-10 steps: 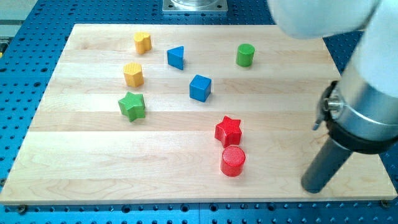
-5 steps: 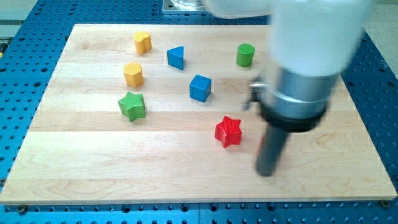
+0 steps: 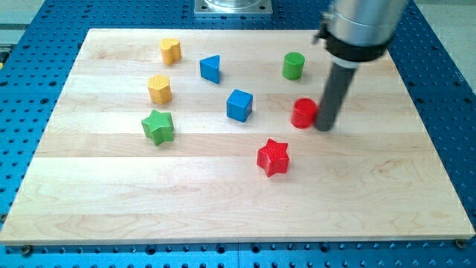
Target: Keep the red blocks parallel to each other
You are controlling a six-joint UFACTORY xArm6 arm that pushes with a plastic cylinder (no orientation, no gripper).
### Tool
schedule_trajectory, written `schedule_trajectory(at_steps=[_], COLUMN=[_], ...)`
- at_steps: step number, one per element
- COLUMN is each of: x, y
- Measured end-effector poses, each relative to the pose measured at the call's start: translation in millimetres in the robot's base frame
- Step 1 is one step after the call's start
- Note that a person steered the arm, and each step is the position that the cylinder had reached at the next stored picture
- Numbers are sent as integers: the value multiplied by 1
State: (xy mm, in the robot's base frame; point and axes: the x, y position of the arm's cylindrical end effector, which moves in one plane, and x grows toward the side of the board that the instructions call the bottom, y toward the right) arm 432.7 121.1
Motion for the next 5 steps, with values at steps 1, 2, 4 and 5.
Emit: schedule_trajectory(at_steps=[1,2,4,5], x=[-1,28,115,123], y=[-15,21,82,97])
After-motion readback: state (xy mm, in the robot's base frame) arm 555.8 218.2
